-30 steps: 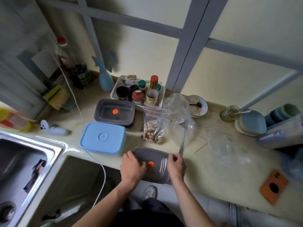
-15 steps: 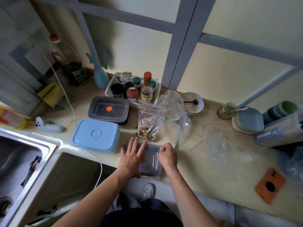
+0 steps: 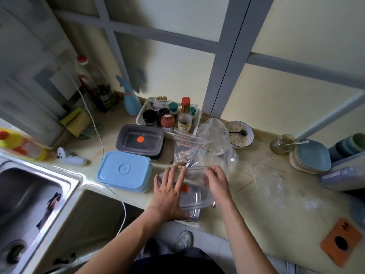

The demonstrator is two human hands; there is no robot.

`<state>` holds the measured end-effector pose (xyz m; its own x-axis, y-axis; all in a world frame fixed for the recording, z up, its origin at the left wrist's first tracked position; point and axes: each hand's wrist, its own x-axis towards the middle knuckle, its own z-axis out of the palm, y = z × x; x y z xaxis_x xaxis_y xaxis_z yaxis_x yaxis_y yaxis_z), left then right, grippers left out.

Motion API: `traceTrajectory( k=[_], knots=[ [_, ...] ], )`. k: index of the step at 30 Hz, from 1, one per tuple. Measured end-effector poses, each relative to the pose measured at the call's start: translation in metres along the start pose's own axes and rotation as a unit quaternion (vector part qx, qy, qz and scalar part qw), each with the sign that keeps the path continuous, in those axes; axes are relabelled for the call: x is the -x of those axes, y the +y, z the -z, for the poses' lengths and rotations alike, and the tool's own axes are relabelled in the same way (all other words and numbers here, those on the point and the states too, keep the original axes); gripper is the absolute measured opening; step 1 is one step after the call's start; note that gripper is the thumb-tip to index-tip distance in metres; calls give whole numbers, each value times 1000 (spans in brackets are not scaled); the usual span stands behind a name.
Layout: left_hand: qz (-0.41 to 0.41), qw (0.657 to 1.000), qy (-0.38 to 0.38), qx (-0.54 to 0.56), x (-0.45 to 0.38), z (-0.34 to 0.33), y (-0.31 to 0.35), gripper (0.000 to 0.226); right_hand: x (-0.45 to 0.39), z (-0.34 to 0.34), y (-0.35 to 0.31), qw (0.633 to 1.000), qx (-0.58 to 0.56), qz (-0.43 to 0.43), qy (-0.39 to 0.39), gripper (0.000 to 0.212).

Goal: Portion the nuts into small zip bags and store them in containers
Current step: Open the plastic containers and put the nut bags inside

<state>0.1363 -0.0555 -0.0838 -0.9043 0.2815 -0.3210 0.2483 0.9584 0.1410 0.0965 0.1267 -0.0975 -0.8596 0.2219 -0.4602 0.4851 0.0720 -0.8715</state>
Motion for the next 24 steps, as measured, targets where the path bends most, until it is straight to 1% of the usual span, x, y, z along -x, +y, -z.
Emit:
traceTrajectory(
  k=[2,3,4,5,6,8,10,12,13,15,17,18,19,21,22,24],
  knots=[
    [42,998,40,30,2,14,1,137,-8,-5,-8,996,-86,-2,-5,27],
    [69,994,71,45,3,20,0,135,-12,-8,-10,995,-97,-9,2,33],
    [104,987,105,59,4,26,-4,134,-16,-12,-9,995,-95,-18,15,33],
    [146,978,130,71,5,33,-10,133,-18,-16,-9,996,-84,-29,31,28],
    [195,968,136,77,6,39,-18,133,-23,-21,-5,997,-47,-37,51,22],
    [296,945,111,80,5,45,-42,132,-28,-29,-2,995,37,-39,81,13],
    [377,919,83,83,2,44,-71,132,-32,-35,-3,990,98,-32,92,8],
    [416,903,66,81,0,35,-97,134,-39,-40,-7,985,137,-34,96,25],
    [421,902,56,80,-1,32,-104,134,-42,-42,-8,984,147,-37,88,34],
    [417,904,48,79,-5,24,-108,132,-49,-49,-9,986,142,-61,66,43],
    [409,907,65,83,-10,20,-104,128,-57,-55,-8,988,110,-89,57,51],
    [406,906,80,88,-11,19,-103,128,-61,-56,-7,988,99,-97,62,52],
    [402,906,93,91,-12,18,-102,127,-62,-58,-7,988,94,-102,72,47],
    [382,914,111,84,-13,16,-105,125,-64,-61,-6,985,100,-107,91,20],
    [362,921,120,74,-14,15,-105,122,-65,-62,-3,985,92,-103,100,13],
    [304,936,163,67,-15,20,-101,110,-66,-64,2,989,81,-80,92,23]
  ],
)
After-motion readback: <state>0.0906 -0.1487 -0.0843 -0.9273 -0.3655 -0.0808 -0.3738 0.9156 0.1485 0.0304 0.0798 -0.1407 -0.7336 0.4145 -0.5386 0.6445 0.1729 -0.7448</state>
